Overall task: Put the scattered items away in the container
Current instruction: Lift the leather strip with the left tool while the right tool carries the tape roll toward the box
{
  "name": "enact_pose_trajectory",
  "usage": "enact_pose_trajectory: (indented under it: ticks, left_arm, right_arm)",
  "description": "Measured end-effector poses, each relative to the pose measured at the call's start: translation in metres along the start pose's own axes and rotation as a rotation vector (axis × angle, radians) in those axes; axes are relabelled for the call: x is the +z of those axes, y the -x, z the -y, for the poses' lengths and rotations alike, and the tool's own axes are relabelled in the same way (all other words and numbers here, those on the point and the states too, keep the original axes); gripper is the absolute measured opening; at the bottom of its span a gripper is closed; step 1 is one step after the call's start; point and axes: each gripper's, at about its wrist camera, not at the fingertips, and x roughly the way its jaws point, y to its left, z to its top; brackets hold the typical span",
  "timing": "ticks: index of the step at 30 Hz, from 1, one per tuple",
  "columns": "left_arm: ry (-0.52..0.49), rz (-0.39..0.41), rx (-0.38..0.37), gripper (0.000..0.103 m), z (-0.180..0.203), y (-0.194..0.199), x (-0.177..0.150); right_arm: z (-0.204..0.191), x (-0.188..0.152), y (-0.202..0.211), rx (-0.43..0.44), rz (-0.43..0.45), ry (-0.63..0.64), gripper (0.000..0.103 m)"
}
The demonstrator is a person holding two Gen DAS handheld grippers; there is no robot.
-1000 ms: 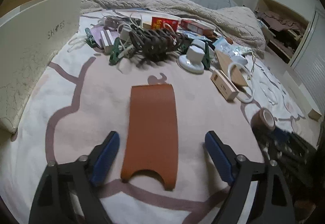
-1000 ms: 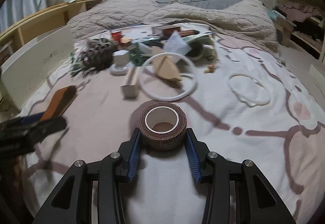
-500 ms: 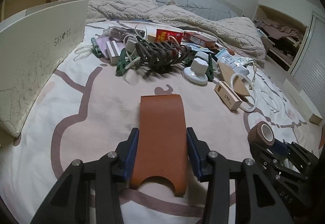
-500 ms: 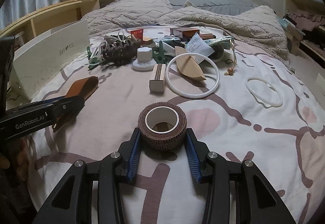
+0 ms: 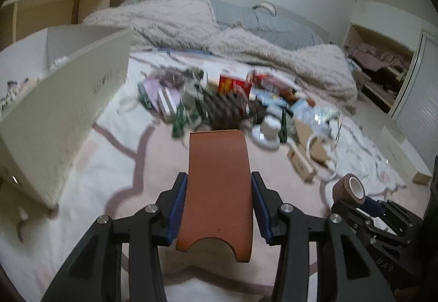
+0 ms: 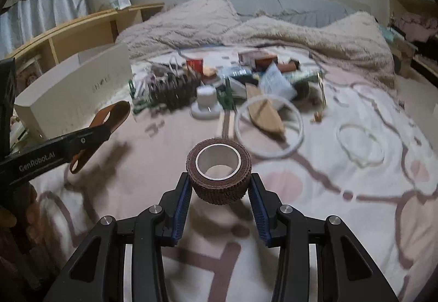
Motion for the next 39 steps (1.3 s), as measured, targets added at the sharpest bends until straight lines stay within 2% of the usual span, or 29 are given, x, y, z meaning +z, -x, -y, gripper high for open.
enact_pose_trajectory:
  ticks: [11, 22, 30, 39]
  left_arm:
    - [-0.020, 0.103, -0.009, 0.045, -0.005, 0.026, 0.061]
    - [0.023, 0.196, -0.001, 0.045, -0.046, 0.048, 0.121]
    - [0.009, 0.248, 0.059, 0.045, -0.089, 0.066, 0.155]
    - [0.016, 0.307, 0.182, 0.045, -0.151, 0.087, 0.176]
  right_arm:
    - [-0.023, 0.057, 0.006, 0.059, 0.070, 0.042, 0.043]
    - [-0.064, 0.124, 0.000, 0.111, 0.141, 0.073, 0.043]
    - [-0.109, 0.164, -0.009, 0.155, 0.161, 0.116, 0.043]
    - [-0.163, 0.191, -0.023, 0.201, 0.171, 0.189, 0.043]
